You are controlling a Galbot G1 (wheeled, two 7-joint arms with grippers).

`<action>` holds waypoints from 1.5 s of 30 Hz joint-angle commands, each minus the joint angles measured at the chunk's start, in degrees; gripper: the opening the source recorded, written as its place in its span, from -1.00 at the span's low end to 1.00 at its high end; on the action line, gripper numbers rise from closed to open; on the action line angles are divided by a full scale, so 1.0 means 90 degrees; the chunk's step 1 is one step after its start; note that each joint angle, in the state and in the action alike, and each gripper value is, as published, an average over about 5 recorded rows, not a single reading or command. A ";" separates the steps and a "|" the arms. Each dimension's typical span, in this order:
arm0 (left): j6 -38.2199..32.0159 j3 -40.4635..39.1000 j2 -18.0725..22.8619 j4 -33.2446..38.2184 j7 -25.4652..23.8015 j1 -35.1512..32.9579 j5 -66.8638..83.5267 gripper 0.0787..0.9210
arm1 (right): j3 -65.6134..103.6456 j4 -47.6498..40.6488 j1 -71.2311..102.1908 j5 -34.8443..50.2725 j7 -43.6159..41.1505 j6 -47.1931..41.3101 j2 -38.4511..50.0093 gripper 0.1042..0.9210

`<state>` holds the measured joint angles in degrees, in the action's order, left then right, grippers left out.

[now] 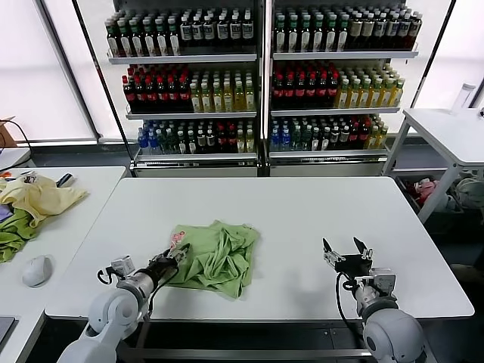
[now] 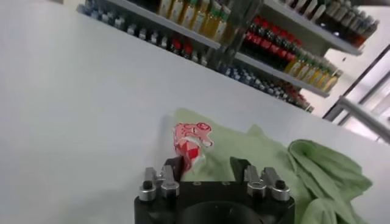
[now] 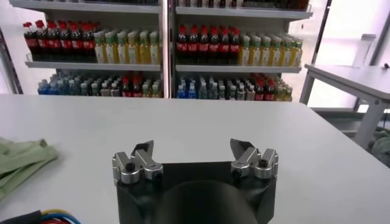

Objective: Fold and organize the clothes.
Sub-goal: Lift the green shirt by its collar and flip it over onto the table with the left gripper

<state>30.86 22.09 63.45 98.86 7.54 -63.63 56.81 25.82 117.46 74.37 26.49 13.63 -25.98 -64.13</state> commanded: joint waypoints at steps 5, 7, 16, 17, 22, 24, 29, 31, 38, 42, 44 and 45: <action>0.0196 0.0853 0.0409 -0.0359 -0.0242 -0.0017 0.2518 -0.32 | 0.0044 0.0056 0.0121 0.0004 0.0015 -0.0012 -0.0037 0.76; 0.0194 0.0996 0.0478 -0.0386 -0.0212 0.0003 0.2755 -0.47 | 0.0043 0.0054 0.0129 0.0009 0.0019 -0.0016 -0.0044 0.76; 0.0215 0.1770 0.0675 -0.0205 0.0013 -0.0029 0.3552 -0.91 | 0.0002 0.0038 0.0116 0.0018 0.0036 -0.0030 -0.0126 0.76; 0.0220 0.1900 0.0639 -0.0184 0.0044 -0.0031 0.3618 -0.91 | 0.0002 0.0037 0.0113 0.0021 0.0036 -0.0030 -0.0126 0.76; 0.0259 0.2567 0.0023 -0.0142 0.0160 0.0013 0.3672 -0.91 | 0.0016 0.0008 0.0091 0.0069 0.0029 -0.0015 -0.0106 0.76; 0.0274 0.2808 -0.0405 -0.0140 0.0189 0.0059 0.3580 -0.91 | 0.0018 -0.0006 0.0068 0.0095 0.0025 -0.0006 -0.0106 0.76; 0.0284 0.3137 -0.1534 0.0050 0.0273 0.0182 0.3476 -0.91 | 0.0012 -0.0033 -0.0024 0.0158 0.0020 0.0010 -0.0150 0.76; 0.0287 0.3179 -0.1929 0.0202 0.0307 0.0250 0.3476 -0.91 | 0.0007 -0.0027 -0.0045 0.0167 0.0018 0.0015 -0.0185 0.76; 0.0259 0.2493 -0.2511 0.0898 0.0342 0.0362 0.1969 -0.91 | -0.0022 0.0001 -0.0045 0.0156 -0.0001 0.0079 -0.0247 0.76; 0.0101 0.1290 -0.2070 0.1372 0.0353 0.0173 -0.0254 -0.91 | -0.0036 0.0043 -0.0043 0.0118 -0.0005 0.0096 -0.0318 0.76; -0.0027 0.0458 -0.1740 0.1387 0.0367 0.0165 -0.1622 -0.91 | -0.0054 0.0056 -0.0043 0.0087 -0.0006 0.0100 -0.0364 0.76; -0.0079 0.0028 -0.1572 0.1349 0.0389 0.0204 -0.2183 -0.91 | -0.0059 0.0056 -0.0046 0.0075 -0.0006 0.0103 -0.0386 0.76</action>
<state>32.56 42.46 48.32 105.10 10.46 -61.63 75.73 25.48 117.72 74.07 27.57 13.58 -25.15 -66.73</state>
